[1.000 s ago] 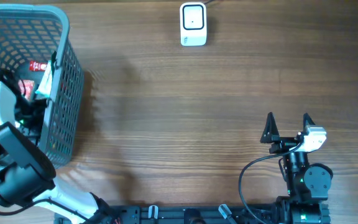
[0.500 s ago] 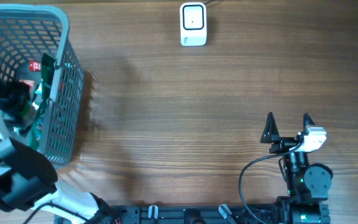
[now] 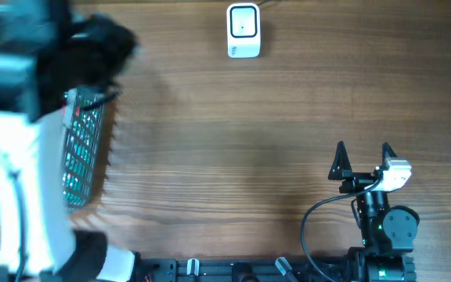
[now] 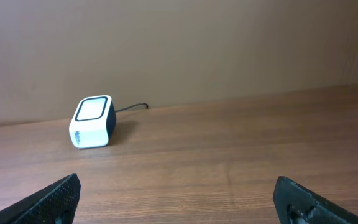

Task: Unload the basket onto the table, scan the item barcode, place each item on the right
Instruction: 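Carry the jar with the left gripper and set it near the scanner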

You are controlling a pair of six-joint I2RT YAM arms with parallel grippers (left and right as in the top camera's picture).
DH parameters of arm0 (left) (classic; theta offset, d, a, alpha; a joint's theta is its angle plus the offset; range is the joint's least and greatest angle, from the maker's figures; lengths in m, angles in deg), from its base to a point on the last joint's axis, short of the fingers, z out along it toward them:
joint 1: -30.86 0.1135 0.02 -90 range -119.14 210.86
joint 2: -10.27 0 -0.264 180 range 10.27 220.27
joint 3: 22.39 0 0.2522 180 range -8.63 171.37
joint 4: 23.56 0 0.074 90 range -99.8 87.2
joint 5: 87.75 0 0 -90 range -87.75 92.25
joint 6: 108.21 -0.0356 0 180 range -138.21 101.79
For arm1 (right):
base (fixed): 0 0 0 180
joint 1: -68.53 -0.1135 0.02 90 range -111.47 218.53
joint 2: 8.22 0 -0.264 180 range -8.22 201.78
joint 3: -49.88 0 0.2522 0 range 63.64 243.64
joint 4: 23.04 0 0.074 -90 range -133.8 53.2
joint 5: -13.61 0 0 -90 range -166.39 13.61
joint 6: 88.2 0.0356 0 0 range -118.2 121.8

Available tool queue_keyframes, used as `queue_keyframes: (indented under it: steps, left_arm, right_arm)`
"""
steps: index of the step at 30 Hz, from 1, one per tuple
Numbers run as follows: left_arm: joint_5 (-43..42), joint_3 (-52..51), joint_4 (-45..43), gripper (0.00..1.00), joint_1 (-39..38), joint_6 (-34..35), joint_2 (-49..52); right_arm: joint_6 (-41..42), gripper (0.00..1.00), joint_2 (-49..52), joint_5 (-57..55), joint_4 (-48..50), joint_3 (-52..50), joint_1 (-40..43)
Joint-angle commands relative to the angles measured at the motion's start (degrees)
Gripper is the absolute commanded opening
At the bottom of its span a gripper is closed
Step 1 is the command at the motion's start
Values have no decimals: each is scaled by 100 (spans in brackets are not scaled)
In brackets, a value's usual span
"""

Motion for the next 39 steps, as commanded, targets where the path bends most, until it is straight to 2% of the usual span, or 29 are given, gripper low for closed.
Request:
queue_keyframes:
  steps: [1,4,9,15,19,22,25,27,28,29,31,34,37,39]
  left_arm:
    - [723,20,415,64,-1058,-79,918]
    - [734,-85,319,64,-1757,-356,1947]
    - [728,-243,-267,64,-2312,-546,3217]
    - [586,-282,-326,62,-2750,-525,3967]
    - [232,-732,-951,63,-3097,-442,3976]
    - [-133,-1440,-1641,63,-3296,269,3976]
    - [-238,-1884,-1823,63,-3375,640,3976]
    - [-240,-1882,-1812,71,-3412,643,3967]
    - [-240,-1871,-1810,97,-3421,640,3910]
    - [-247,-1871,-1808,100,-3423,638,3816]
    - [-330,-1825,-1797,100,-3421,612,3565]
    - [-295,-1132,-1349,100,-3309,319,2988]
    - [-474,-83,-90,100,-2848,310,2140]
    - [-466,79,518,100,-2599,188,1764]
  right_arm:
    - [9,100,-26,-61,17,-7,28]
    - [9,100,-26,-59,17,-7,28]
    - [7,100,-26,-59,17,-7,28]
    - [7,100,-26,-61,17,-7,28]
    - [9,100,-26,-59,17,-7,28]
    - [9,100,-26,-59,17,-7,28]
    - [7,100,-26,-59,17,-7,28]
    - [9,100,-26,-59,17,-7,28]
    - [9,100,-26,-59,17,-7,28]
    - [9,100,-26,-59,17,-7,28]
    - [9,100,-26,-59,17,-7,28]
    - [9,100,-26,-59,17,-7,28]
    - [9,100,-26,-59,17,-7,28]
    - [11,100,-26,-59,17,-7,28]
